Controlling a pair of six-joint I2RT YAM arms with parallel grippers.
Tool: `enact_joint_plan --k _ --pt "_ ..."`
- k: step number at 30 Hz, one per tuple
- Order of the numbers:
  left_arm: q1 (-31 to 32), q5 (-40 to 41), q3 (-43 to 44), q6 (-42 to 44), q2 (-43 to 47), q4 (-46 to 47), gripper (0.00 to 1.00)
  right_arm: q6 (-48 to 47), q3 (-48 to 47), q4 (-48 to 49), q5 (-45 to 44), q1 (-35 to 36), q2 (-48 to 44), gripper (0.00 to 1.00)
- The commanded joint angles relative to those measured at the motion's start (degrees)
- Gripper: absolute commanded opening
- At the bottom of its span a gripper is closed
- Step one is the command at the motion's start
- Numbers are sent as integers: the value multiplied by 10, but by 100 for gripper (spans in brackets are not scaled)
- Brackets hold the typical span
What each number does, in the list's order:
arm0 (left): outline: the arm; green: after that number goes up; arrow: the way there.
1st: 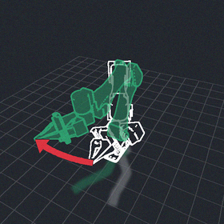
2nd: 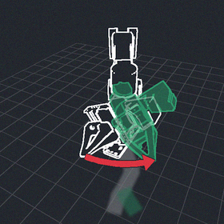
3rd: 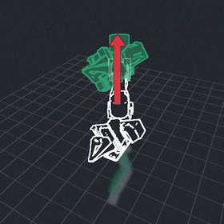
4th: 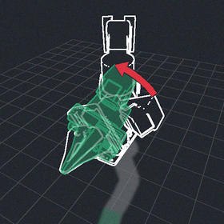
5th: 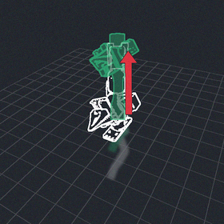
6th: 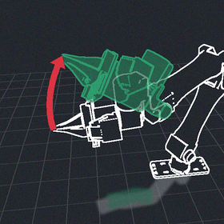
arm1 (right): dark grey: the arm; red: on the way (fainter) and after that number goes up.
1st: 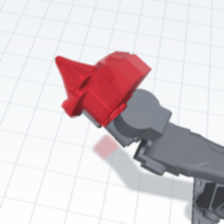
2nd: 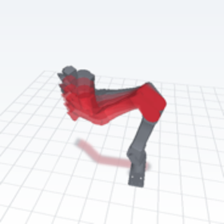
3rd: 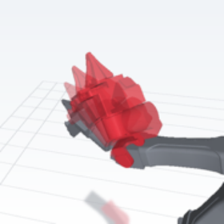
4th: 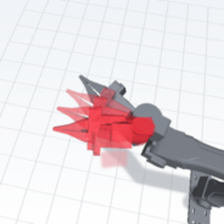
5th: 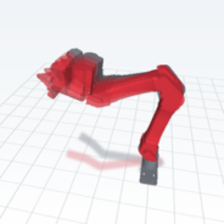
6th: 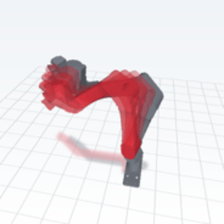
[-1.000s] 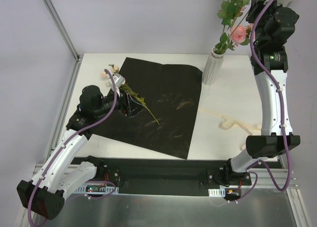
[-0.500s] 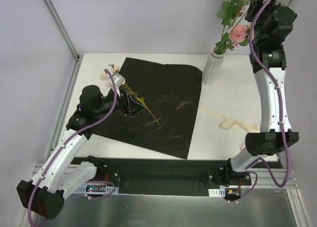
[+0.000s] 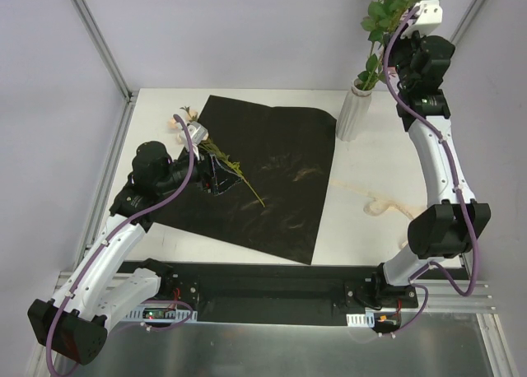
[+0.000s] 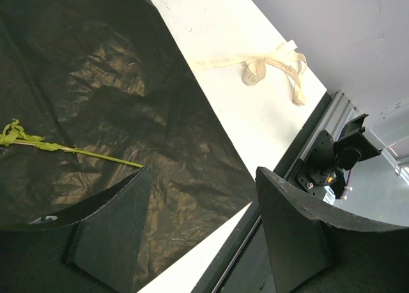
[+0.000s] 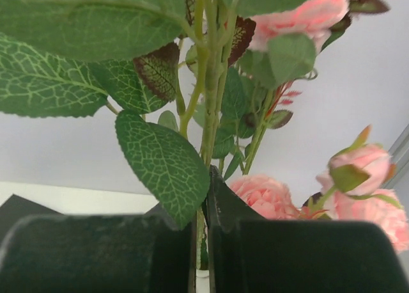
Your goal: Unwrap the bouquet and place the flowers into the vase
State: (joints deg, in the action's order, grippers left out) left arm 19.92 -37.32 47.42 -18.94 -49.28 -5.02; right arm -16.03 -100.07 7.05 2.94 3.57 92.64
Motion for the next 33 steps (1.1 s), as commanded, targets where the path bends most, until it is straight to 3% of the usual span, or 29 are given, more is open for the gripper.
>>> enact_joint_plan --k 1,15,25,33 --pt "3 -17 22 -6 1 14 65 -28 22 68 37 3 -19 2" --pt "3 -16 9 -9 6 15 65 -148 72 73 -8 61 33 12" --pt "3 -18 5 -12 17 15 65 -147 78 66 -52 66 61 23" --pt "3 -14 -3 -25 24 15 65 -104 83 18 -74 70 37 53"
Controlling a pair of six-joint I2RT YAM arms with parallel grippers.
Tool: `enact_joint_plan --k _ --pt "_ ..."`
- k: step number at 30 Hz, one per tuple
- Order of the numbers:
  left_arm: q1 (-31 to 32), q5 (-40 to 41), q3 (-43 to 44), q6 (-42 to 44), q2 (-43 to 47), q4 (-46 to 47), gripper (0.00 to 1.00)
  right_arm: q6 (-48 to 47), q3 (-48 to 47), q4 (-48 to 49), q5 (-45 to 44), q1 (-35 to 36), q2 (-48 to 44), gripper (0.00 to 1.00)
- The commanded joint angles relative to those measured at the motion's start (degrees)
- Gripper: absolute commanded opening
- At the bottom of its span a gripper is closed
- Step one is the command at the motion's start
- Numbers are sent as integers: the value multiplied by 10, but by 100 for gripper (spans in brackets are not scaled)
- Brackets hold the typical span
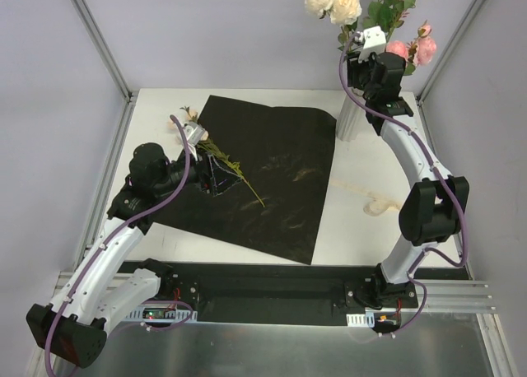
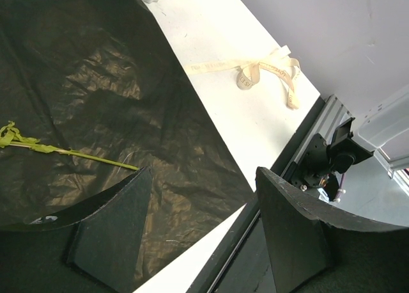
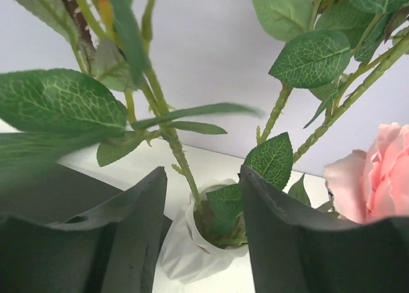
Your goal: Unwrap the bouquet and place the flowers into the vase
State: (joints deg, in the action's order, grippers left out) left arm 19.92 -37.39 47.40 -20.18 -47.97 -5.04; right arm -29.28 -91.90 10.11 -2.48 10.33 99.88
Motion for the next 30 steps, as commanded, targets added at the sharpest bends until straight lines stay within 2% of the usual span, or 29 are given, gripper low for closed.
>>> enact_joint_plan --k 1,2,6,10,14,18,22,26,27,30 --pt "3 -11 -4 -15 9 15 65 36 7 -17 -28 4 -43 57" --pt "3 -5 -6 -18 9 14 66 48 10 -24 -34 11 -59 64" --pt "3 25 -10 -50 -5 9 67 139 38 -81 -55 35 -99 78" --pt "-4 58 -8 -92 -54 -10 65 199 78 -122 -47 74 -135 79" --pt "-26 112 -7 -167 -116 -41 63 220 153 -135 -63 154 -168 80" --pt "-40 108 21 -202 -202 -69 58 283 233 -136 -85 209 -198 80" --pt "-33 89 66 -202 -308 -69 56 348 319 -78 -45 251 -198 80" --pt "-13 146 105 -207 -376 -94 57 364 358 -46 -46 300 -171 79" --pt "-5 190 116 -215 -386 -102 58 364 367 -34 -50 306 -167 79" --pt "26 255 160 -230 -434 -137 61 357 421 17 -57 320 -163 78"
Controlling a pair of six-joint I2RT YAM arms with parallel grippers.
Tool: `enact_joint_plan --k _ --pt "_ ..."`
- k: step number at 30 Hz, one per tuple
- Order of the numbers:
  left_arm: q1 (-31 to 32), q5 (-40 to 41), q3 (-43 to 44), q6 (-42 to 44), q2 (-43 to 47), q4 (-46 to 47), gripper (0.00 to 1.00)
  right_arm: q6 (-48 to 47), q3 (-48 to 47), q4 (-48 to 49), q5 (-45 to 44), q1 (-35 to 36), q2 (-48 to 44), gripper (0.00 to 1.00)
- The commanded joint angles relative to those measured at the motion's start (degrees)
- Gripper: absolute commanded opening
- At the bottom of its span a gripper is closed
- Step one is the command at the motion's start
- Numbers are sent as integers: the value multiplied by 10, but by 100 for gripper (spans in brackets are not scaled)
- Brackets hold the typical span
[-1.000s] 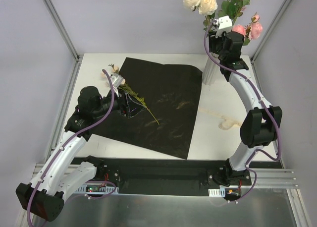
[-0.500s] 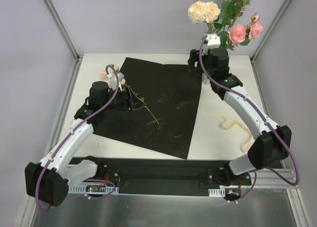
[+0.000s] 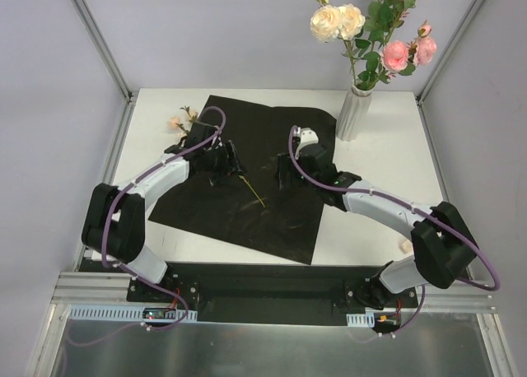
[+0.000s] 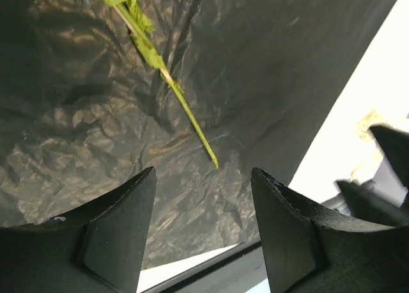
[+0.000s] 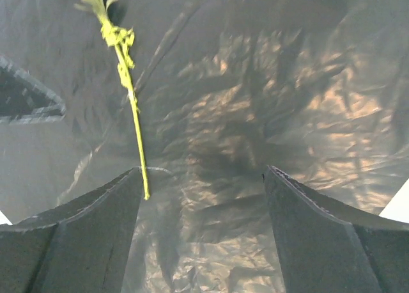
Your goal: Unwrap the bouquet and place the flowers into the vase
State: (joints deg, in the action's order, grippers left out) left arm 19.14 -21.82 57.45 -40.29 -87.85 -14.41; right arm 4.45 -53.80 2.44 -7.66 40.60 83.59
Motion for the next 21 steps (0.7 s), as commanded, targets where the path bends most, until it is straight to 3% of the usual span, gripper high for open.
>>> enact_joint_plan --k 1,5,10,16,21 --pt "40 106 88 -28 -46 -49 61 15 56 112 -8 21 -3 79" --pt "63 154 163 -37 -112 -102 61 -10 111 176 -5 26 -43 78" --pt "79 264 232 -95 -178 -184 60 -6 118 187 -2 24 -47 78" --pt "108 360 346 -108 -258 -278 56 -1 133 192 -21 22 -61 78" --pt "115 419 369 -169 -287 -332 48 -1 131 192 -14 22 -56 78"
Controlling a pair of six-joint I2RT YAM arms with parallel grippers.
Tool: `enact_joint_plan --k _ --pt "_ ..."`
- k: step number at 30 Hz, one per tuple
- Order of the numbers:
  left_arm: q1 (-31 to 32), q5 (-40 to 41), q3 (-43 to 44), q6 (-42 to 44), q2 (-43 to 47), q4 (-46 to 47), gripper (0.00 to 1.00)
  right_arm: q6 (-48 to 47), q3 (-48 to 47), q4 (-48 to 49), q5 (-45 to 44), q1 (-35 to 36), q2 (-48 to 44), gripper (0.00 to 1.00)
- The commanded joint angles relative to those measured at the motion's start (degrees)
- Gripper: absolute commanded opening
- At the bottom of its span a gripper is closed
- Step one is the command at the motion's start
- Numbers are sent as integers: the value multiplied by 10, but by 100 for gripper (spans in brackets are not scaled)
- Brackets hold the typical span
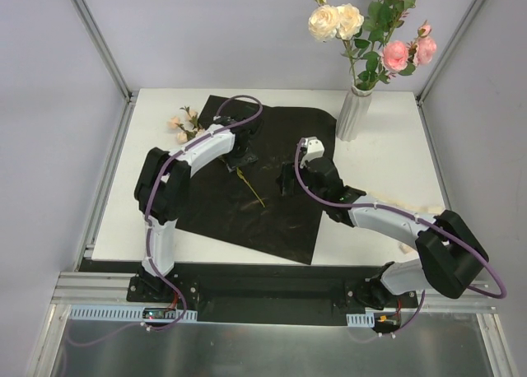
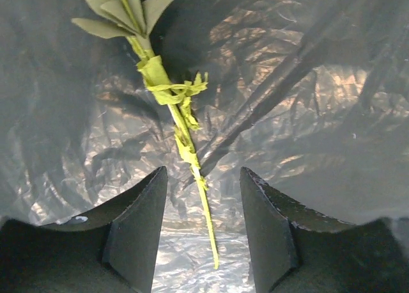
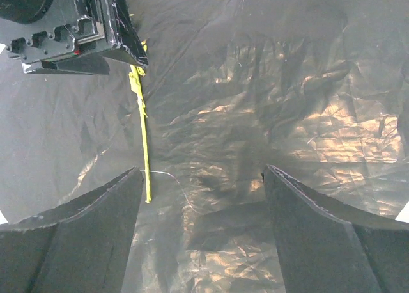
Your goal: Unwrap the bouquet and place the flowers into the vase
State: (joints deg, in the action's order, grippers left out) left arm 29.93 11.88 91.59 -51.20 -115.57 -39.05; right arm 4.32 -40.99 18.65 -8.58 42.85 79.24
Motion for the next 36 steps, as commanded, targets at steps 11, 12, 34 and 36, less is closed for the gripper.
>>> enact_joint_plan --k 11,12,34,36 --pt "7 60 53 -122 -59 -103 47 3 7 28 9 -6 -16 78" --pt "7 60 57 -122 -66 -103 47 3 7 28 10 -6 -17 78" --pt "7 83 32 -202 -94 -112 14 6 0 20 15 -8 -9 79" --pt "7 86 32 -205 -97 -112 8 4 0 20 14 -9 -8 78"
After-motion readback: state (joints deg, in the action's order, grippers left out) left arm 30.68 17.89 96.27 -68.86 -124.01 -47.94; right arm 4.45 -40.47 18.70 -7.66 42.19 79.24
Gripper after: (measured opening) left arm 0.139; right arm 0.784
